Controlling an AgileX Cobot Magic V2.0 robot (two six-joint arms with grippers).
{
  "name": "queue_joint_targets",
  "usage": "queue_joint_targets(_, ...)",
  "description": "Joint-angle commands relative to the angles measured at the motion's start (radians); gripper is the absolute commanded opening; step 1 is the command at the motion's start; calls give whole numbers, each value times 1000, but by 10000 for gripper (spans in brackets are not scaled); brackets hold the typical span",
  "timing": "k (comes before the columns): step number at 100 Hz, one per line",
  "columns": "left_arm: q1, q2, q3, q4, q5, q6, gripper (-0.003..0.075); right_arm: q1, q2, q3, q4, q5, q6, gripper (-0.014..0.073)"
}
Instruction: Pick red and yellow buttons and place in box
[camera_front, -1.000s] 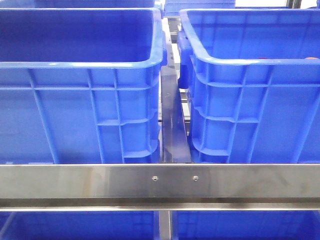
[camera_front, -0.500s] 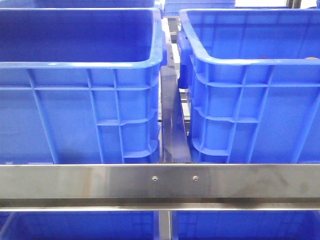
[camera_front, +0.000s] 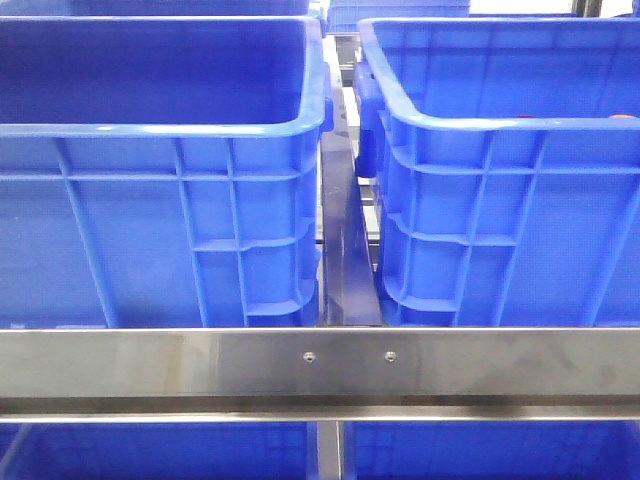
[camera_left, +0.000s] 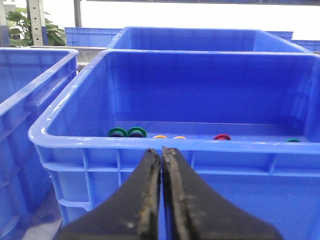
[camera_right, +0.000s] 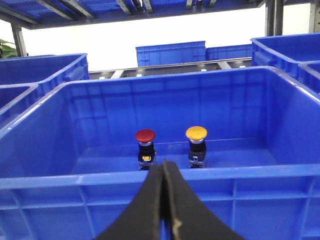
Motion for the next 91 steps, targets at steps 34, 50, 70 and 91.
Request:
queue_joint_targets(34,2,-34,43,-9,-85,0,-19,2,-25,10,-3,-124,3,-68)
queue_joint_targets(50,2,-34,43,-9,-85,0,-19,2,-25,10,-3,-124,3,-68)
queue_joint_targets(70,2,-34,43,-9,-85,0,-19,2,-25,10,-3,-123,3,-68)
queue_joint_targets(91,2,-34,43,-9,-85,0,-19,2,-25,10,-3,-123,3,-68)
